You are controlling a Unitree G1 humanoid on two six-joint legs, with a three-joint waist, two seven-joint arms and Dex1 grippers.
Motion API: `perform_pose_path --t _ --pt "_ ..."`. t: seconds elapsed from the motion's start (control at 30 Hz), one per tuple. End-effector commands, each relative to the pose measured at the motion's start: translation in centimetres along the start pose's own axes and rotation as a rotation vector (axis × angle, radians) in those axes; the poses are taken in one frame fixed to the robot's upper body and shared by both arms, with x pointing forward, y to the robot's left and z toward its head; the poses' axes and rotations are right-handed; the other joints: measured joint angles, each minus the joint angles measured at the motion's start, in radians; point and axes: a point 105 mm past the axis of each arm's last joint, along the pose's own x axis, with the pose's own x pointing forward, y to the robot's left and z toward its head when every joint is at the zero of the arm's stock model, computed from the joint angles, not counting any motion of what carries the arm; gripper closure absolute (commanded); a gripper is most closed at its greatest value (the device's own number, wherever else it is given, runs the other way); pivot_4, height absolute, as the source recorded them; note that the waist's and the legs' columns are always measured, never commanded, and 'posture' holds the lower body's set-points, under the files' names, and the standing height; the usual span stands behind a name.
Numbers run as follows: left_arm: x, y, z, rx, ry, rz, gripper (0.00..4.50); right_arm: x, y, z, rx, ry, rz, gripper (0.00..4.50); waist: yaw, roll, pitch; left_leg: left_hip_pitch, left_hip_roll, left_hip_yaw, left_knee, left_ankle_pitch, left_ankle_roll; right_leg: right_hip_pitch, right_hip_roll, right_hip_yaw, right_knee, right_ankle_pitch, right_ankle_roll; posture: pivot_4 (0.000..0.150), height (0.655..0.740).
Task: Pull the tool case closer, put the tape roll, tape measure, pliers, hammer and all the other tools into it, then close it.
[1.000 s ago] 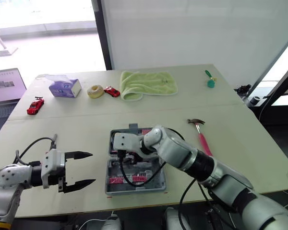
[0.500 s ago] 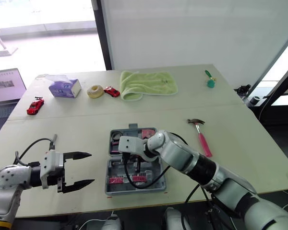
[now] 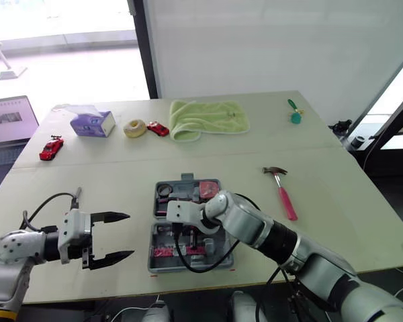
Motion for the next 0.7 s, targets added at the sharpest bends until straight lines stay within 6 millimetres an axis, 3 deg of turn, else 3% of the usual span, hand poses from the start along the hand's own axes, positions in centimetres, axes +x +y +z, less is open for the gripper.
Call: perform_pose_path --t 0.03,0.1,0.2,0.3,0.37,0.43,0.53,0.63,0.7 --pt "-0.3 0.0 0.3 0.022 -0.016 0.008 0.0 -1.6 -0.7 1.3 0.034 -0.073 -0.022 4.43 0.002 0.0 0.0 0.0 0.0 0.0 0.0 0.0 0.0 0.0 0.0 0.0 0.0 0.0 0.0 0.15 0.74" --pt "-0.3 0.0 0.3 0.019 -0.018 0.014 0.0 -3.8 -0.6 3.1 -0.002 -0.168 -0.018 4.43 0.002 0.0 0.0 0.0 0.0 0.0 0.0 0.0 0.0 0.0 0.0 0.0 0.0 0.0 0.0 0.15 0.74" --pt "-0.6 0.3 0.1 0.014 -0.017 0.026 0.0 -6.4 -0.2 4.2 -0.011 -0.245 -0.016 4.43 0.002 0.0 0.0 -0.001 0.0 0.0 0.0 0.0 0.0 -0.001 0.0 0.0 0.0 0.0 0.0 0.15 0.74" --pt "-1.4 0.9 -0.2 0.007 0.0 0.071 0.0 -9.8 0.2 4.4 0.011 -0.34 -0.048 4.43 0.001 0.0 0.0 -0.001 0.0 0.0 0.0 0.0 0.0 -0.002 0.0 0.0 0.0 0.0 0.0 0.15 0.74" --pt "-2.7 1.6 -0.7 0.003 0.031 0.13 0.0 -12.5 0.7 3.3 0.045 -0.387 -0.082 4.43 0.006 0.0 0.0 -0.002 0.0 0.0 -0.001 0.0 0.0 -0.002 0.0 0.0 -0.001 0.0 0.0 0.15 0.74" --pt "-4.5 2.6 -1.4 -0.002 0.072 0.22 0.0 -14.7 0.8 1.1 0.127 -0.395 -0.161 4.43 0.016 0.0 0.0 -0.002 0.0 0.0 0.0 0.0 0.0 -0.001 0.0 0.0 -0.002 0.0 0.0 0.15 0.74" --pt "-8.8 4.2 -2.6 -0.022 0.145 0.414 0.0 -18.0 0.4 -5.0 0.328 -0.362 -0.386 4.43 0.027 -0.001 0.0 -0.001 0.0 0.0 -0.001 0.0 0.0 0.0 0.0 -0.001 -0.003 0.0 0.0 0.15 0.74" --pt "-13.0 5.2 -3.5 -0.028 0.213 0.601 0.0 -20.8 0.9 -11.8 0.518 -0.279 -0.615 3.54 0.041 -0.002 0.0 -0.001 0.0 0.001 -0.001 0.0 0.0 0.001 0.0 -0.001 -0.005 0.0 0.0 0.15 0.74" --pt "-16.1 5.5 -4.3 -0.056 0.245 0.746 0.0 -22.7 2.2 -15.6 0.61 -0.223 -0.729 2.63 0.044 -0.002 0.0 0.0 0.0 0.002 -0.001 0.0 0.0 0.002 0.0 0.0 -0.005 0.0 0.0 0.15 0.74"
